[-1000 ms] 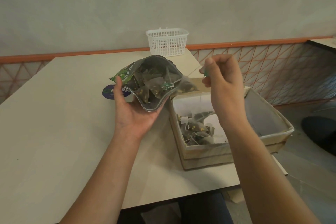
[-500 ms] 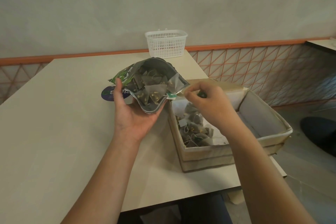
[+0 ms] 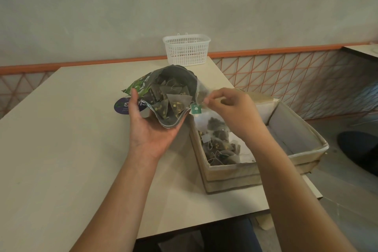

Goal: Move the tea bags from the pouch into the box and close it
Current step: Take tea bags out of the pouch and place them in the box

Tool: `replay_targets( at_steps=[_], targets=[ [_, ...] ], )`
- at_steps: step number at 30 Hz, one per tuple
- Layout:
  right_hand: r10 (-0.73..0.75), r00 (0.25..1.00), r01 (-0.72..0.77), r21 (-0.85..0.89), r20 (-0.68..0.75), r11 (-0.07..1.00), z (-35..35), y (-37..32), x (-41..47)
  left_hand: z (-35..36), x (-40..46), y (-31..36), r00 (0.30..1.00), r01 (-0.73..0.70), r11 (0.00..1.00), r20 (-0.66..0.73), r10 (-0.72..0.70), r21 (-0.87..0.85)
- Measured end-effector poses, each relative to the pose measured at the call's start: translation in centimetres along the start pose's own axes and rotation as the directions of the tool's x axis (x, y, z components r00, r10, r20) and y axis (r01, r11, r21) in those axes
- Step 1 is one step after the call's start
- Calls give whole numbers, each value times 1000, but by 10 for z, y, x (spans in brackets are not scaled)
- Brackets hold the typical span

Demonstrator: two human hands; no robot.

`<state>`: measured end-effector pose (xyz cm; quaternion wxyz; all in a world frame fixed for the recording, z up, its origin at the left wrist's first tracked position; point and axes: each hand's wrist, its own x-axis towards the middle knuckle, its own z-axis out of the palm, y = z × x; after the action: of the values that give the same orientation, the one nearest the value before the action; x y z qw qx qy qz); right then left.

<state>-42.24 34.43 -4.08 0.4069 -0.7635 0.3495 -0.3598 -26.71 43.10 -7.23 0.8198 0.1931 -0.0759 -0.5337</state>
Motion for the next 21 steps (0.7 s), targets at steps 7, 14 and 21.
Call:
replay_targets(
  at_steps=[7,14,21],
  targets=[
    [-22,993,61,333,-118,941,-12,-15,-3,0,0,1,1000,0,1000,20,0,-2],
    [-11,975,95,376,-220,922,-34,-26,-3,0,0,0,999,12,999,39,-13,32],
    [187,978,-187,13,-95,982,-42,-4,-5,2,-1,-1,1000,-1,999,27,0,46]
  ],
)
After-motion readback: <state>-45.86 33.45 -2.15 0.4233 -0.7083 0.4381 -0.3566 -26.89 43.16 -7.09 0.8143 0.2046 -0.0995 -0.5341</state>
